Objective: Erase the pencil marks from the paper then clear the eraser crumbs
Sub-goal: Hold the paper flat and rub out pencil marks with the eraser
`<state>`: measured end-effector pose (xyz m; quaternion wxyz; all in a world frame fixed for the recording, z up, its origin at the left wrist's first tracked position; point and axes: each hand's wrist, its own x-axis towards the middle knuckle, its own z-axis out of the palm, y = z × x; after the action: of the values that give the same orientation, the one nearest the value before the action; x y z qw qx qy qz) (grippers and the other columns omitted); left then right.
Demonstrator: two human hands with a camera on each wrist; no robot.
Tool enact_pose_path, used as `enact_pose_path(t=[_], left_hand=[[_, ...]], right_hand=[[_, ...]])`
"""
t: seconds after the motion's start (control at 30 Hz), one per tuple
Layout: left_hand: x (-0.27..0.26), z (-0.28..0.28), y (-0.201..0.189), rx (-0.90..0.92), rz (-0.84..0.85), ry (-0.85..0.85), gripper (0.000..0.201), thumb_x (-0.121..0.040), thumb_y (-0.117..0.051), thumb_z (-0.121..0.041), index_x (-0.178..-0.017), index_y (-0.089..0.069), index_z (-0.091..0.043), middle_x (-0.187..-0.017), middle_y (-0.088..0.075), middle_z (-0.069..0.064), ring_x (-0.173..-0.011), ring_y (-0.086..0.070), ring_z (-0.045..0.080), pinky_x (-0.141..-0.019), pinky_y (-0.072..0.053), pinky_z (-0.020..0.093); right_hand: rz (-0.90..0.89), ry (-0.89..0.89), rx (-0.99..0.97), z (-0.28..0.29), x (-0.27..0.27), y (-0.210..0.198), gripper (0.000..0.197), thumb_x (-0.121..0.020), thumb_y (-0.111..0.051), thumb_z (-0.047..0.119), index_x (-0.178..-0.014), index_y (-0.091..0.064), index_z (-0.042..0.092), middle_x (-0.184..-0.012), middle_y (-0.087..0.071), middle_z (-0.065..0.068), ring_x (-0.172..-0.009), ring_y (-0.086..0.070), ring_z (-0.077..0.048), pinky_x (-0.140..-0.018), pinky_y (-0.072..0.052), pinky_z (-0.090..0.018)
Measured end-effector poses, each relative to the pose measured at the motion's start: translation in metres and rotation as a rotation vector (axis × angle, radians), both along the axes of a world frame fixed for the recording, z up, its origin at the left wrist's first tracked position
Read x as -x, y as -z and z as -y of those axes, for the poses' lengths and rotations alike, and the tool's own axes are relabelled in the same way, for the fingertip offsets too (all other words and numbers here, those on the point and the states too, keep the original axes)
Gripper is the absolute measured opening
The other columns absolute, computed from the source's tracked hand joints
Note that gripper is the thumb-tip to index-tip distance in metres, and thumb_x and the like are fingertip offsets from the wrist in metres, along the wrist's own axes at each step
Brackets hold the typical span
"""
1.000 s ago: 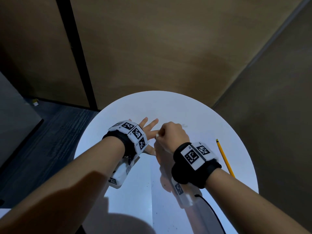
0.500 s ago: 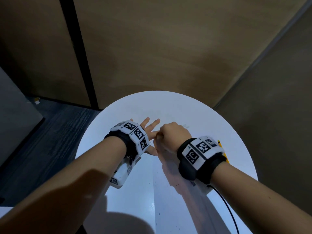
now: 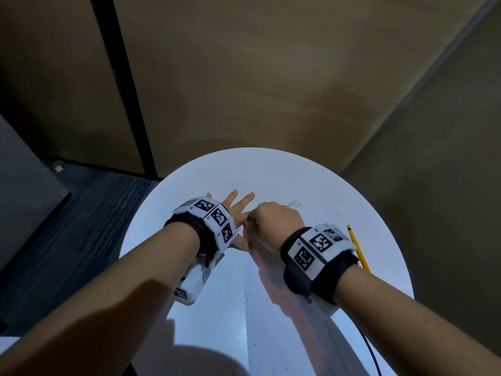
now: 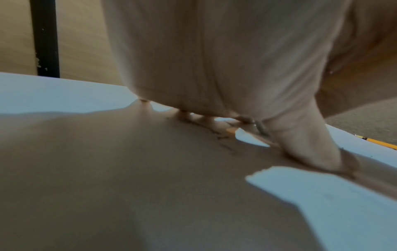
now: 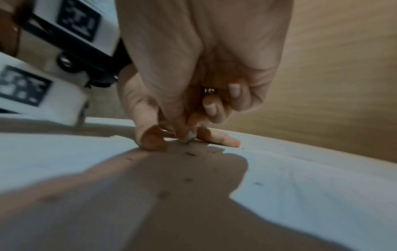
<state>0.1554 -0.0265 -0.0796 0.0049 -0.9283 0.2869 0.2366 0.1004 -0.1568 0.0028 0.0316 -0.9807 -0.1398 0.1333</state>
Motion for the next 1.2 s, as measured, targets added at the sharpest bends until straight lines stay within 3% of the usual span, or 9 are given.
enact_pose_path(t=[0.1, 0.23, 0.3, 0.4, 0.6, 0.8, 0.93, 1.1, 1.2], left_hand=[[0.001, -0.001, 0.0, 0.006, 0.025, -0.001, 0.085, -0.08, -0.059, -0.06, -0.145, -0.006, -0.049, -0.151, 0.028, -0.02, -0.145, 0.018, 0.019, -0.106, -0.003, 0.068], [0.003, 0.001, -0.006, -0.004, 0.002, -0.001, 0.083, -0.083, -0.054, -0.063, -0.147, -0.005, -0.045, -0.153, 0.027, -0.017, -0.145, 0.017, 0.021, -0.107, -0.003, 0.067], [0.004, 0.0, -0.006, 0.01, 0.006, -0.004, 0.081, -0.083, -0.056, -0.058, -0.147, -0.007, -0.047, -0.152, 0.028, -0.018, -0.145, 0.018, 0.02, -0.107, -0.003, 0.067], [0.005, -0.002, -0.008, 0.038, -0.045, -0.009, 0.088, -0.079, -0.053, -0.069, -0.143, 0.006, -0.055, -0.152, 0.028, -0.017, -0.144, 0.02, 0.021, -0.106, 0.0, 0.068], [0.004, 0.001, -0.017, 0.022, -0.081, -0.011, 0.091, -0.073, -0.044, -0.081, -0.136, 0.018, -0.06, -0.152, 0.031, -0.015, -0.143, 0.023, 0.025, -0.105, 0.003, 0.068], [0.004, 0.001, -0.016, 0.006, -0.081, -0.009, 0.092, -0.071, -0.043, -0.083, -0.133, 0.021, -0.062, -0.152, 0.031, -0.015, -0.143, 0.022, 0.026, -0.105, 0.002, 0.069], [0.003, 0.002, -0.017, -0.019, -0.087, -0.006, 0.092, -0.072, -0.042, -0.083, -0.135, 0.021, -0.059, -0.152, 0.031, -0.014, -0.143, 0.022, 0.026, -0.106, 0.001, 0.069], [0.002, 0.001, -0.016, -0.006, -0.09, -0.004, 0.092, -0.071, -0.043, -0.083, -0.133, 0.022, -0.061, -0.151, 0.031, -0.015, -0.143, 0.022, 0.026, -0.105, 0.0, 0.069], [0.002, 0.002, -0.016, -0.01, -0.087, -0.001, 0.093, -0.069, -0.042, -0.084, -0.133, 0.022, -0.062, -0.152, 0.031, -0.015, -0.143, 0.021, 0.027, -0.105, 0.0, 0.069]], right_hand=[[-0.045, -0.036, -0.005, -0.001, 0.002, 0.002, 0.026, -0.095, -0.044, 0.026, -0.109, -0.065, 0.018, -0.106, -0.06, -0.005, -0.099, -0.058, -0.025, -0.07, -0.037, -0.028], [0.02, -0.01, 0.019, 0.004, -0.003, 0.004, 0.027, -0.095, -0.043, 0.027, -0.104, -0.065, 0.014, -0.093, -0.055, -0.005, -0.094, -0.06, -0.026, -0.067, -0.036, -0.028], [0.0, -0.029, -0.007, 0.002, 0.0, 0.01, 0.027, -0.095, -0.041, 0.024, -0.106, -0.065, 0.017, -0.097, -0.058, -0.004, -0.095, -0.059, -0.025, -0.068, -0.036, -0.028], [-0.08, 0.016, -0.073, 0.01, -0.001, 0.01, 0.023, -0.092, -0.046, 0.028, -0.102, -0.066, 0.021, -0.102, -0.062, -0.003, -0.096, -0.06, -0.024, -0.07, -0.04, -0.027], [0.036, 0.234, -0.189, 0.044, -0.019, -0.001, 0.022, -0.091, -0.054, 0.035, -0.098, -0.068, 0.018, -0.103, -0.062, -0.001, -0.098, -0.059, -0.023, -0.078, -0.047, -0.033], [0.002, 0.159, -0.127, 0.03, -0.01, 0.016, 0.025, -0.093, -0.048, 0.03, -0.095, -0.065, 0.012, -0.1, -0.064, -0.005, -0.091, -0.06, -0.024, -0.068, -0.041, -0.028], [0.052, 0.193, -0.032, 0.033, -0.017, 0.01, 0.029, -0.096, -0.044, 0.03, -0.101, -0.064, 0.01, -0.103, -0.063, -0.007, -0.093, -0.06, -0.027, -0.07, -0.043, -0.03], [-0.05, 0.138, -0.104, 0.026, -0.004, 0.012, 0.024, -0.093, -0.047, 0.029, -0.095, -0.063, 0.012, -0.098, -0.064, -0.006, -0.09, -0.06, -0.026, -0.066, -0.04, -0.028], [0.024, 0.187, -0.011, 0.029, -0.01, 0.007, 0.027, -0.096, -0.042, 0.029, -0.101, -0.06, 0.011, -0.102, -0.06, -0.008, -0.093, -0.059, -0.027, -0.069, -0.04, -0.03]])
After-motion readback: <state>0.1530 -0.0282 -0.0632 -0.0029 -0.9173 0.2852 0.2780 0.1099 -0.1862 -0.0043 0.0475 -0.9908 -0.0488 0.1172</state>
